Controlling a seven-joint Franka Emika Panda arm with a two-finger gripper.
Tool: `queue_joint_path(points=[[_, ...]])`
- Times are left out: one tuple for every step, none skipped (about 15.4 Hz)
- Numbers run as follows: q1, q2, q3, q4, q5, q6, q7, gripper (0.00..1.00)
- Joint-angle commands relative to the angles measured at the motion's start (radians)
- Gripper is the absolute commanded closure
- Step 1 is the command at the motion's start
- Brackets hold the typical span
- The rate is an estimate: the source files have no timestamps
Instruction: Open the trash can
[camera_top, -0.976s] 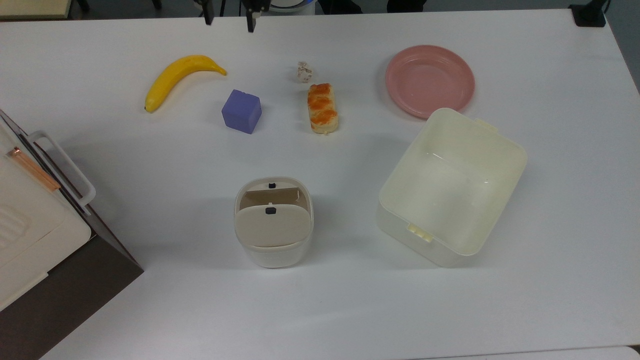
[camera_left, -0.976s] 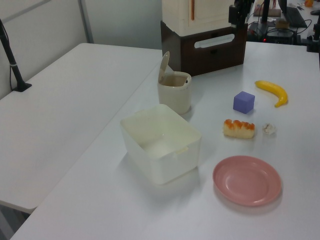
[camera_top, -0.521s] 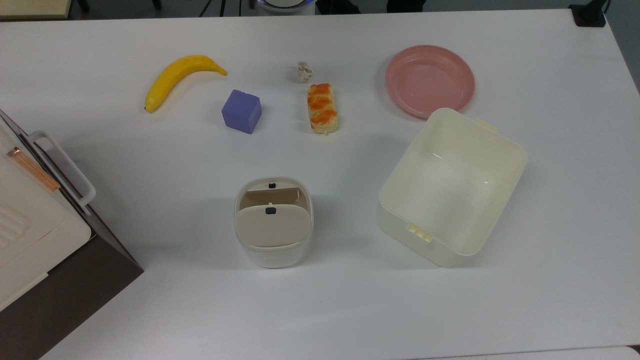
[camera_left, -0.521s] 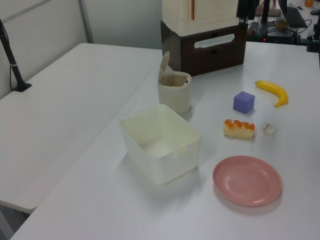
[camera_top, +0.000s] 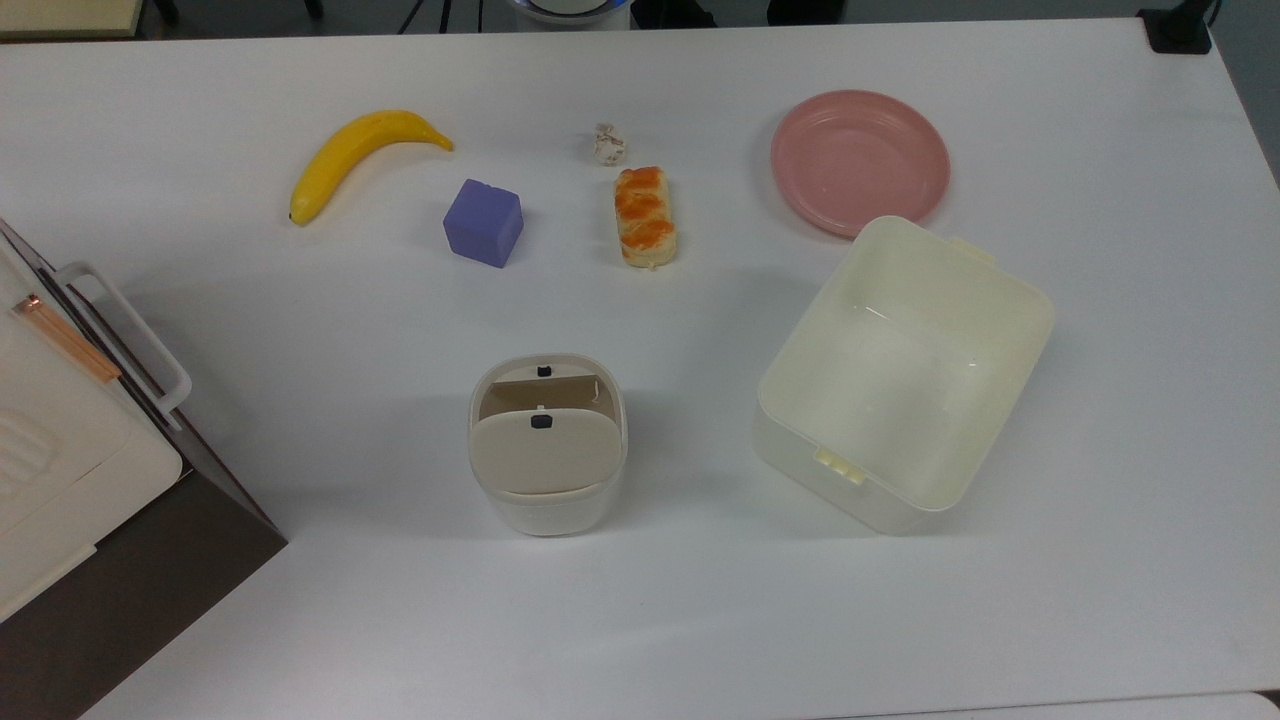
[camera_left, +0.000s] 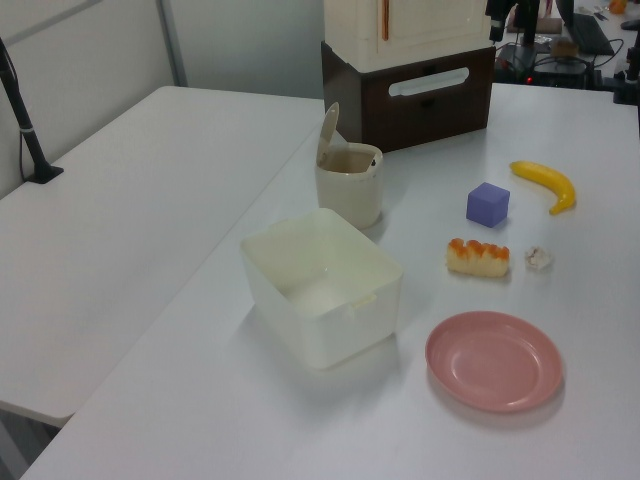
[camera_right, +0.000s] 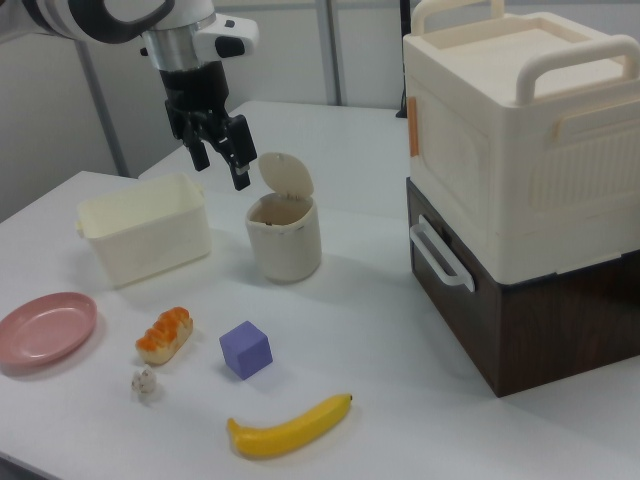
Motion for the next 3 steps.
queue_joint_path(points=[[0.013,-0.024,0.001,-0.032,0.020,0.018,0.035,0.00],[0.015,-0.023,0.001,-0.032,0.020,0.018,0.035,0.00],[0.016,-0.023,0.001,-0.032,0.020,0.020,0.035,0.00]])
